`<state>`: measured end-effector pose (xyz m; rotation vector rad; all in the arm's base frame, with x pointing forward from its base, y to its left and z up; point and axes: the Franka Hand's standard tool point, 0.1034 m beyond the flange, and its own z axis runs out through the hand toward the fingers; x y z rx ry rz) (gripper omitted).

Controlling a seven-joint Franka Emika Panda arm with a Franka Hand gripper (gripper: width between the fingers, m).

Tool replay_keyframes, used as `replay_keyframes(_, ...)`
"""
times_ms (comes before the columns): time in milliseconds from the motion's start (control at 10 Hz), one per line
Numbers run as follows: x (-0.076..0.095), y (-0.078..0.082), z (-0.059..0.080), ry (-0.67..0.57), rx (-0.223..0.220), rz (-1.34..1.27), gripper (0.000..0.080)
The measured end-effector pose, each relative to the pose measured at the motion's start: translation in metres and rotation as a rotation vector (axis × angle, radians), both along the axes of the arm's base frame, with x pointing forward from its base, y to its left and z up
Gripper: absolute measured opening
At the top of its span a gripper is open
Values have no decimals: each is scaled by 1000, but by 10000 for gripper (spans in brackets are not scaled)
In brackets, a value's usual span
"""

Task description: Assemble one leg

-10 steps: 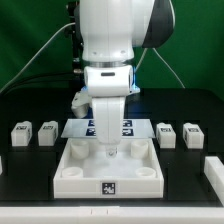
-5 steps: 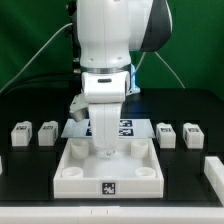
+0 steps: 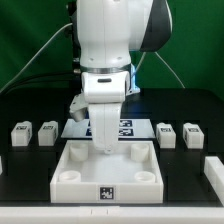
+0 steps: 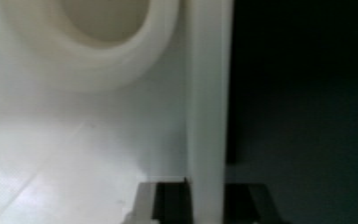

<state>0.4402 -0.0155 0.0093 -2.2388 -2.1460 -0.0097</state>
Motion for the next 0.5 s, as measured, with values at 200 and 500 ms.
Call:
replay_keyframes(200, 0, 0, 0, 0, 0, 0, 57)
replay_keyframes(500, 1, 2, 1, -1, 1, -5, 57)
